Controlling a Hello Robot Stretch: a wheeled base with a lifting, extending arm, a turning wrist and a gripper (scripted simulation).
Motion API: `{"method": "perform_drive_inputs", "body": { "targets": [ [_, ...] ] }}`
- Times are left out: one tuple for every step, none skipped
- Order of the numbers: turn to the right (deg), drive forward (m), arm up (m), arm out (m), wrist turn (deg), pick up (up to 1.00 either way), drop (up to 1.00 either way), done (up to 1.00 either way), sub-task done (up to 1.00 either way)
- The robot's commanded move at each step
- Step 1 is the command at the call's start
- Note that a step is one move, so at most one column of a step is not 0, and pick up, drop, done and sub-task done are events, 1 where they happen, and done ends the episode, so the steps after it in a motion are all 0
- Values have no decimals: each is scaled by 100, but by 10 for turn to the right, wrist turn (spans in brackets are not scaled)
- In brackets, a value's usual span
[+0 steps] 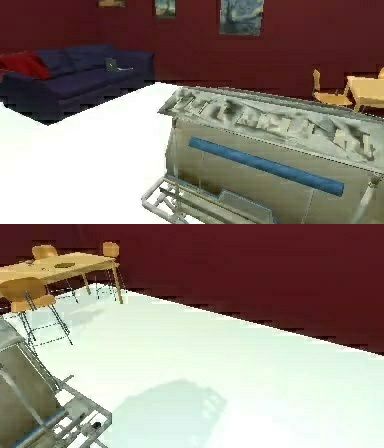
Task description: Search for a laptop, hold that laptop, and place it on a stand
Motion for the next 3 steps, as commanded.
{"method": "perform_drive_inputs", "body": {
  "targets": [
    [-450, 0, 0, 0, 0, 0, 0, 0, 0],
    [-150, 0, 0, 0, 0, 0, 0, 0, 0],
    [0, 100, 0, 0, 0, 0, 0, 0, 0]
  ]
}}
